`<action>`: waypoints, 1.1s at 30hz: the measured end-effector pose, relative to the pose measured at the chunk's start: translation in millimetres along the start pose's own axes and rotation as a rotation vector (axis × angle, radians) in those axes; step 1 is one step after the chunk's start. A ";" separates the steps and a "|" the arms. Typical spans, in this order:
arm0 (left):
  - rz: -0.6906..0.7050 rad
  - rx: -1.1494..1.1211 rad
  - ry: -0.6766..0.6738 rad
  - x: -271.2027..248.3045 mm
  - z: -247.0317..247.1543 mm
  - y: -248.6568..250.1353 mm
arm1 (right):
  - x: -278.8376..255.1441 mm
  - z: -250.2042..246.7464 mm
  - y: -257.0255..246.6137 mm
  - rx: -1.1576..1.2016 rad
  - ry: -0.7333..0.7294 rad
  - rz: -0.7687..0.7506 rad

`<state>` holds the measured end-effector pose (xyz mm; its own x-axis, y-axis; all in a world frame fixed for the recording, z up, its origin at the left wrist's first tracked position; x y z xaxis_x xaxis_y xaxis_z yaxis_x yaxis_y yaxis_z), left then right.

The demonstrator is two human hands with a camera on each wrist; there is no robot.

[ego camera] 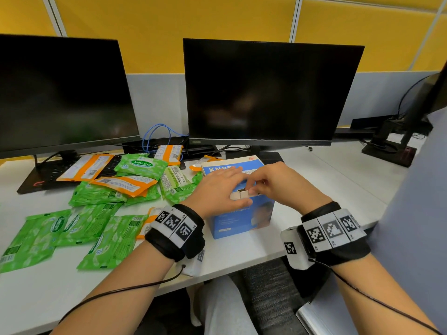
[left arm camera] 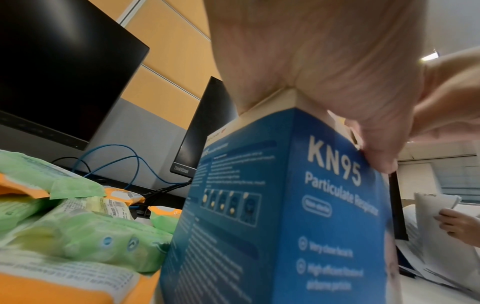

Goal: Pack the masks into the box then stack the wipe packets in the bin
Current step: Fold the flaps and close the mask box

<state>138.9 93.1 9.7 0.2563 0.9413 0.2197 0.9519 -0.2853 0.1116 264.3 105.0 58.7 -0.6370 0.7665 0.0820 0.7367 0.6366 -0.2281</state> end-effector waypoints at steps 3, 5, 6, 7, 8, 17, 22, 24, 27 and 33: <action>0.008 0.001 0.009 -0.2 -1.3 1.5 | 5.0 4.3 -1.7 -0.014 -0.038 0.002; 0.014 -0.005 0.021 -0.8 -2.2 1.4 | 7.2 6.9 -4.9 -0.025 -0.039 -0.027; 0.022 -0.016 0.030 -0.8 -2.7 1.3 | 7.1 7.4 -4.5 0.022 -0.032 -0.046; 0.026 -0.028 0.034 -0.8 -3.5 1.6 | 6.0 6.2 -2.0 0.122 -0.029 -0.047; 0.025 -0.030 0.031 -0.7 -4.1 2.3 | 5.7 3.9 3.2 0.248 -0.021 -0.035; 0.093 0.004 0.043 -4.8 -9.8 8.8 | 23.1 8.7 16.5 0.412 0.067 -0.053; 0.037 -0.056 0.082 -6.4 -10.4 7.3 | 35.8 15.2 18.2 0.633 0.031 -0.033; 0.002 -0.058 0.097 -5.8 -10.4 8.3 | 37.0 14.0 23.6 0.636 0.037 -0.003; 0.049 -0.044 0.130 -7.5 -13.1 14.3 | 38.1 14.9 29.0 0.617 0.042 -0.004; 0.063 -0.064 0.104 -10.6 -17.8 17.0 | 40.0 13.9 28.8 0.679 -0.022 -0.010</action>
<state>149.4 75.1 26.5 0.2937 0.8983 0.3270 0.9210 -0.3575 0.1550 256.9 152.8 41.9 -0.6527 0.7545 0.0690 0.4296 0.4436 -0.7866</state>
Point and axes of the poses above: each hand's wrist, its own x-axis towards the middle knuckle, its own z-axis out of the palm, y = z × x, the point moved 5 cm from there along x, towards the middle knuckle, and after that the axes turned 1 degree about z, right-handed, at the moved point
